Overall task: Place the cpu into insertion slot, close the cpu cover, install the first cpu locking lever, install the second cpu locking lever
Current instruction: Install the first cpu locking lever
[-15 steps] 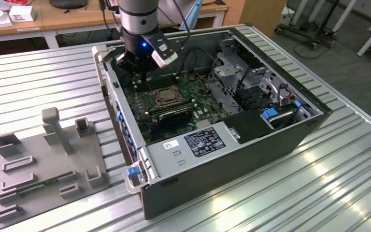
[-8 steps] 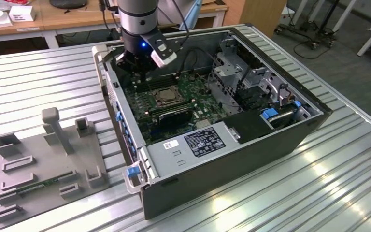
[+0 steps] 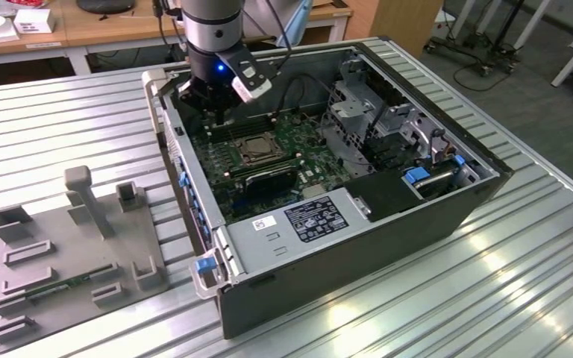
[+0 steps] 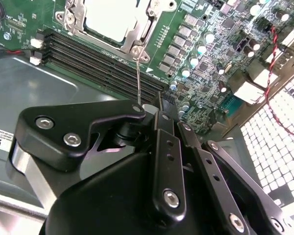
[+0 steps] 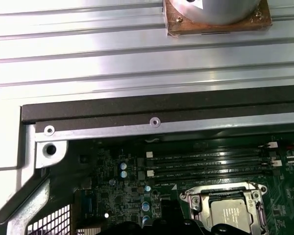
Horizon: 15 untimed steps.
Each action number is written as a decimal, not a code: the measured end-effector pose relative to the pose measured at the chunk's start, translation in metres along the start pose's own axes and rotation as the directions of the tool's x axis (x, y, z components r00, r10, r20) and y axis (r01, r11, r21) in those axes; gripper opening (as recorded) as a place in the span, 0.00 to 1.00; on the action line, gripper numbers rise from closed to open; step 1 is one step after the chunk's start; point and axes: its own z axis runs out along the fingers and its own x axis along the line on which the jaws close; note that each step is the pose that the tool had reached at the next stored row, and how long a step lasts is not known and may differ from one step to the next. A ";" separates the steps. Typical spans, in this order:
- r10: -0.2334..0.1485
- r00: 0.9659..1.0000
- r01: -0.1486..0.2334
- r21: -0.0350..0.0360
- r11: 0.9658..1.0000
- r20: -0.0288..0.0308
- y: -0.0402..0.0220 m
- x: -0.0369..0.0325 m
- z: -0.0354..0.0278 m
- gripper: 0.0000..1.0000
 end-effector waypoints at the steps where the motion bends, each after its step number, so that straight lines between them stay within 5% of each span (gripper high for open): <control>1: 0.000 1.000 0.000 -0.001 1.000 0.000 0.0001 0.0000 0.0002 0.11; 15: 0.001 1.000 -0.001 -0.014 1.000 -0.001 0.0002 -0.0007 0.0038 0.11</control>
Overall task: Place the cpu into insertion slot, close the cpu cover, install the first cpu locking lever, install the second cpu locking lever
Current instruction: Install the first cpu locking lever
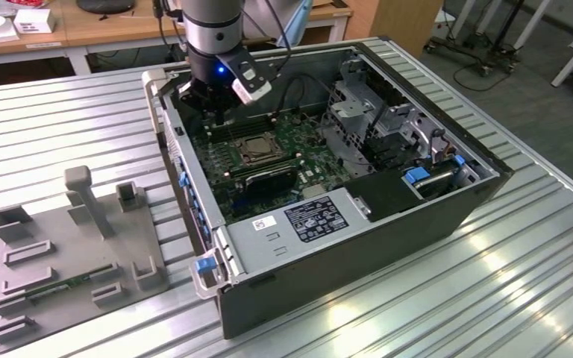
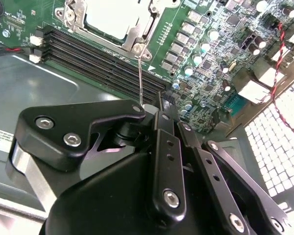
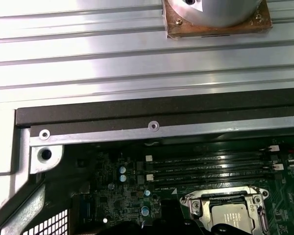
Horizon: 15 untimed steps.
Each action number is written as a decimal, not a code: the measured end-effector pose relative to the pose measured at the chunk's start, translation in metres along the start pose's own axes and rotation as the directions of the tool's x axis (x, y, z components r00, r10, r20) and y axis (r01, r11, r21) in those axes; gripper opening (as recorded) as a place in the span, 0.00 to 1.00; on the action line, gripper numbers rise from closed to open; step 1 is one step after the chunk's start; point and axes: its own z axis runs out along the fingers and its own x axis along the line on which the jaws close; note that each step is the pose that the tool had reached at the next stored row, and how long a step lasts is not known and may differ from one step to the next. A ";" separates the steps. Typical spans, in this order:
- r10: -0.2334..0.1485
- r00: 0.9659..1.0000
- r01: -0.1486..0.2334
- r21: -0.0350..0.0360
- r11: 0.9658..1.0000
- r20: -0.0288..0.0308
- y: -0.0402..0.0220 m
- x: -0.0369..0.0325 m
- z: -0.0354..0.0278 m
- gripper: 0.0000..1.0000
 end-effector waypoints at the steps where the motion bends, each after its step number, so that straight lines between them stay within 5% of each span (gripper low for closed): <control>1: 0.000 1.000 0.000 -0.001 1.000 0.000 0.0001 -0.0001 0.0001 0.11; 9: 0.001 1.000 -0.001 -0.015 1.000 -0.001 0.0007 -0.0019 0.0006 0.11; 15: 0.001 1.000 -0.001 -0.017 1.000 -0.001 0.0015 -0.0105 0.0014 0.11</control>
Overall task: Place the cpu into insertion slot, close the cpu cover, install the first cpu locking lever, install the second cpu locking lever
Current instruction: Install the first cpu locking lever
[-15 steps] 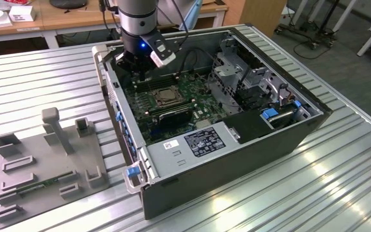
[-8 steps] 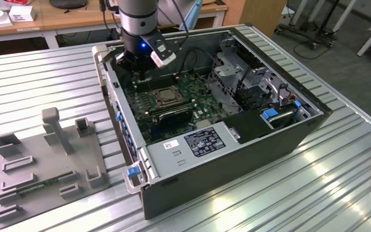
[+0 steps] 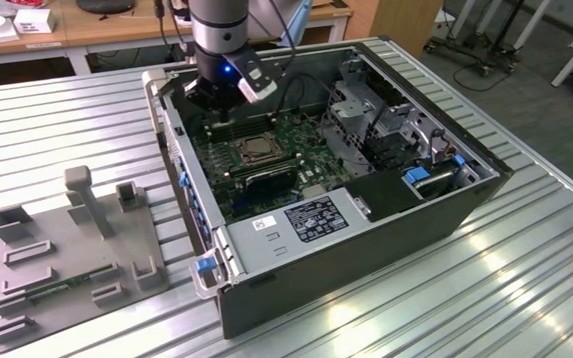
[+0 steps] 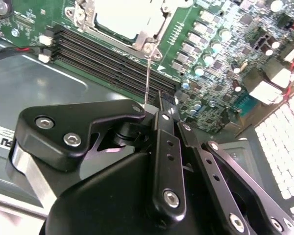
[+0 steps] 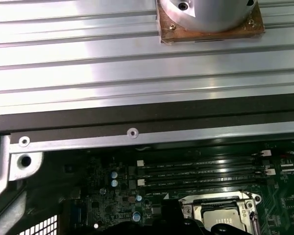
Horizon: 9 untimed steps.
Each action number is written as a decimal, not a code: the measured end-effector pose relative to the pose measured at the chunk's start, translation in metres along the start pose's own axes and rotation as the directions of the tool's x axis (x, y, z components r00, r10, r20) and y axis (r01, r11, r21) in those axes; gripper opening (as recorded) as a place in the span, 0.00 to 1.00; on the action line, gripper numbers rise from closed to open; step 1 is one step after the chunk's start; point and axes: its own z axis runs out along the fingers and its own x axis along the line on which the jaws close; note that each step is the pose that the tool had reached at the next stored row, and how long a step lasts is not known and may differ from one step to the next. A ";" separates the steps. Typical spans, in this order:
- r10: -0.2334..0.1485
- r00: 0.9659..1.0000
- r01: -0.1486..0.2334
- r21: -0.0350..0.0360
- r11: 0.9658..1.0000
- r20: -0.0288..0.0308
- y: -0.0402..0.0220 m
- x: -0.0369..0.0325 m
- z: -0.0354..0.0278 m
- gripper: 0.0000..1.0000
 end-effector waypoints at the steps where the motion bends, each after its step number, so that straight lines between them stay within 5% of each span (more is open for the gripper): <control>1: 0.000 1.000 0.000 0.000 1.000 0.000 0.0001 -0.0018 0.0002 0.11; 9: 0.000 1.000 0.000 0.000 1.000 0.000 0.0015 -0.0180 0.0016 0.11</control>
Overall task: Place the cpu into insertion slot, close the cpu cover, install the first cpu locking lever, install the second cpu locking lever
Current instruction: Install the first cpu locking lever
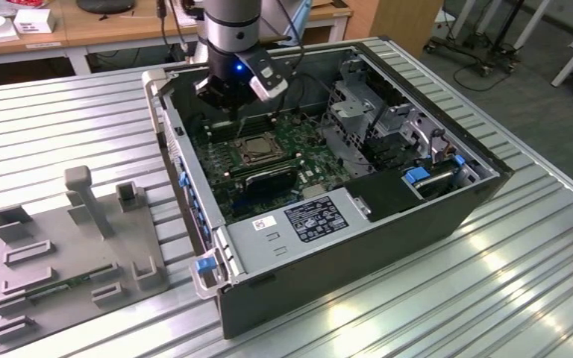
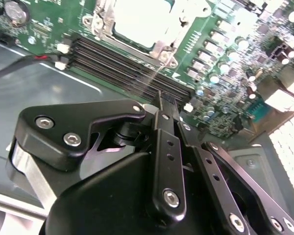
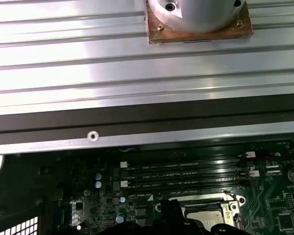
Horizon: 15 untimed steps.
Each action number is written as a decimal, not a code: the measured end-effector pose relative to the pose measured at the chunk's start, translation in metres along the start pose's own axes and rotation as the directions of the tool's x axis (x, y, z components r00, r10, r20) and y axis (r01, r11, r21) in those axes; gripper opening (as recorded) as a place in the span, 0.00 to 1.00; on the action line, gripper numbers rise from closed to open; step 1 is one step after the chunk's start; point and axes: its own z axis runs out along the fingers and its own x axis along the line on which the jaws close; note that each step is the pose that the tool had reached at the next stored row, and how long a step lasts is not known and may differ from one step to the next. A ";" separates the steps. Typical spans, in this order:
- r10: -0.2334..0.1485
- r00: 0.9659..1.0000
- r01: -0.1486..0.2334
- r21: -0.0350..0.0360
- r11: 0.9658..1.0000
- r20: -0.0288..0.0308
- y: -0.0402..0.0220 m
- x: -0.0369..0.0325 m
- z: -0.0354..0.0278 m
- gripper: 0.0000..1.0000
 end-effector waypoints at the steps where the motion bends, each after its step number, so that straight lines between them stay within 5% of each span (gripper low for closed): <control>1: 0.000 1.000 0.000 0.000 1.000 0.000 0.0001 -0.0017 0.0001 0.11; 15: 0.000 1.000 0.000 0.000 1.000 0.000 0.0004 -0.0067 0.0013 0.11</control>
